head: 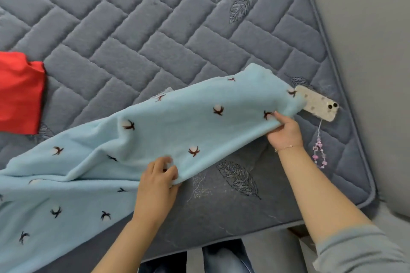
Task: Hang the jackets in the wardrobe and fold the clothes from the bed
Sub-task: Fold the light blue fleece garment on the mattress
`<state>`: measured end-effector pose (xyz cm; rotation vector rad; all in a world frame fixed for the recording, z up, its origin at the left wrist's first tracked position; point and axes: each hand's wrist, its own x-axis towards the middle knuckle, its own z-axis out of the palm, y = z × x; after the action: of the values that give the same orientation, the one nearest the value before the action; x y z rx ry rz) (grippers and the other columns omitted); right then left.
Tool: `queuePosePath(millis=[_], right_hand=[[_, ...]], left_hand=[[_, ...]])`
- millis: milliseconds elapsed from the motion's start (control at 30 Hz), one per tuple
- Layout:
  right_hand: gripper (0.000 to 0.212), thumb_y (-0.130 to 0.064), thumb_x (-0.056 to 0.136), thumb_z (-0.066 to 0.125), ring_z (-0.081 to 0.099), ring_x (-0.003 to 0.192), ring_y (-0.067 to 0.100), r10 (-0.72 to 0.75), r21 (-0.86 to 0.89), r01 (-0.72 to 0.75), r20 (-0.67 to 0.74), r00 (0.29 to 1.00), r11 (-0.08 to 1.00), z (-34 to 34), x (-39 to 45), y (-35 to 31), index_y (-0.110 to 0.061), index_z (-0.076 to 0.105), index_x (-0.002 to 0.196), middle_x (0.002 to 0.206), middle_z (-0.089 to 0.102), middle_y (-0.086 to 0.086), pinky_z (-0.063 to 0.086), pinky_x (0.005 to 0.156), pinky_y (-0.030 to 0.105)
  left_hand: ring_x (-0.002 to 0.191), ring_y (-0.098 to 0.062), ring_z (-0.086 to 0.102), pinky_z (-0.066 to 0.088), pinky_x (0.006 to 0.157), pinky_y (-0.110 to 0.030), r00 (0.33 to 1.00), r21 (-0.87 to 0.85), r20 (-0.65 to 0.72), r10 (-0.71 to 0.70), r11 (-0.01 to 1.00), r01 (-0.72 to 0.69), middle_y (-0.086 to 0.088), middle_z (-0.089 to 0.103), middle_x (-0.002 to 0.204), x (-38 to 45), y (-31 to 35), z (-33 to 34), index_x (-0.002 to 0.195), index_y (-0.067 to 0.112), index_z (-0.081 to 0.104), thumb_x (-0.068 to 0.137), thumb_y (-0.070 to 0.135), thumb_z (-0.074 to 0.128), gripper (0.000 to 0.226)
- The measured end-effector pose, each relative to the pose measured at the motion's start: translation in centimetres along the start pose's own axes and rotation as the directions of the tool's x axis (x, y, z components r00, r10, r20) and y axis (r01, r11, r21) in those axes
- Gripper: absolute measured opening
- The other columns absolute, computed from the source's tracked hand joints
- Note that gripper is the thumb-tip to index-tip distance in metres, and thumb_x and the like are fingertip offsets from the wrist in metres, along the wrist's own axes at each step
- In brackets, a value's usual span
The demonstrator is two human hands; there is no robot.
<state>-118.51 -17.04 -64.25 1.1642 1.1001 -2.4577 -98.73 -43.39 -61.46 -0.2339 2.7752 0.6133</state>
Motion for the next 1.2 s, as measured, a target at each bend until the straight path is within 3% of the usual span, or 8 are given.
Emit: queuePosePath(millis=[133,200,333,467,533,700,1000,1200], right_hand=[[0.032,-0.008,0.103,0.043,0.063,0.100,0.019,0.040,-0.149,-0.072,-0.207,0.977,0.986,-2.3,2.0,-0.1,-0.011,0.053,0.133,0.108,0.064,0.004,0.044,0.104,0.036],[0.021,-0.013,0.102,0.049,0.063,0.089,0.016,0.015,-0.203,-0.069,-0.255,0.967,0.977,-2.3,2.5,-0.2,-0.009,0.059,0.120,0.121,0.064,0.008,0.048,0.094,0.034],[0.034,-0.006,0.097,0.055,0.062,0.115,0.027,-0.071,-0.284,-0.037,-0.362,0.930,0.958,-1.5,1.2,0.7,-0.004,0.057,0.131,0.128,0.062,0.016,0.051,0.092,0.035],[0.032,-0.005,0.094,0.058,0.059,0.106,0.022,-0.085,-0.369,-0.091,-0.433,0.897,0.925,-0.3,-3.1,3.6,-0.003,0.057,0.125,0.111,0.060,0.012,0.052,0.084,0.032],[0.011,-0.004,0.093,0.057,0.056,0.089,0.015,-0.055,-0.431,-0.114,-0.361,0.931,0.895,0.6,-5.8,5.5,-0.008,0.060,0.103,0.101,0.056,0.008,0.051,0.073,0.028],[0.014,-0.004,0.092,0.060,0.059,0.086,0.009,0.063,-0.638,-0.090,-0.066,0.996,0.765,2.9,-12.8,11.4,-0.016,0.062,0.087,0.095,0.060,0.001,0.051,0.069,0.024],[0.011,-0.004,0.092,0.061,0.065,0.085,0.014,0.227,-0.744,-0.093,0.081,0.971,0.662,9.3,-20.4,24.5,-0.014,0.065,0.091,0.092,0.067,0.005,0.052,0.071,0.021],[0.010,-0.018,0.094,0.062,0.067,0.091,0.017,0.439,-0.740,-0.271,0.037,0.898,0.616,13.6,-25.7,36.8,-0.011,0.068,0.095,0.095,0.072,0.005,0.053,0.071,0.025]], left_hand=[[0.148,-0.037,0.012,0.010,0.114,-0.060,0.983,0.104,0.171,-0.065,0.993,0.047,-0.007,0.028,0.157,0.4,-0.7,2.4,0.086,0.020,0.062,0.086,0.027,0.070,0.010],[0.150,-0.029,0.002,0.000,0.116,-0.058,0.985,0.043,0.150,-0.081,0.996,0.076,-0.001,0.019,0.161,0.7,-0.9,3.2,0.099,0.026,0.061,0.093,0.035,0.059,0.011],[0.147,-0.025,0.019,0.010,0.115,-0.058,0.991,-0.102,-0.061,-0.121,0.988,0.114,-0.001,0.027,0.158,1.5,-0.1,2.7,0.130,0.027,0.053,0.095,0.031,0.057,0.035],[0.151,-0.021,-0.001,0.006,0.117,-0.057,0.954,-0.021,0.165,-0.249,0.966,0.256,0.001,-0.001,0.164,3.3,-0.1,1.7,0.150,0.029,0.029,0.095,0.026,0.055,0.061],[0.151,-0.019,0.004,0.011,0.118,-0.052,0.944,-0.158,0.211,-0.255,0.944,0.291,0.002,0.006,0.164,3.8,-0.3,0.9,0.147,0.028,0.037,0.096,0.022,0.055,0.054],[0.112,0.001,0.056,0.046,0.098,-0.025,0.872,-0.770,0.055,-0.487,0.535,0.348,0.015,0.062,0.121,1.3,-2.2,-2.8,0.110,0.036,0.062,0.097,0.012,0.054,0.029],[0.105,-0.014,0.061,0.050,0.092,-0.034,0.606,-0.920,0.134,-0.784,0.129,0.370,0.003,0.064,0.118,-8.7,-17.4,-7.1,0.109,0.023,0.065,0.096,0.011,0.057,0.019],[0.102,-0.018,0.058,0.046,0.085,-0.027,0.384,-0.961,0.218,-0.897,-0.128,0.247,-0.009,0.056,0.119,-11.0,-30.3,-11.6,0.116,0.011,0.049,0.097,0.007,0.055,0.020]])
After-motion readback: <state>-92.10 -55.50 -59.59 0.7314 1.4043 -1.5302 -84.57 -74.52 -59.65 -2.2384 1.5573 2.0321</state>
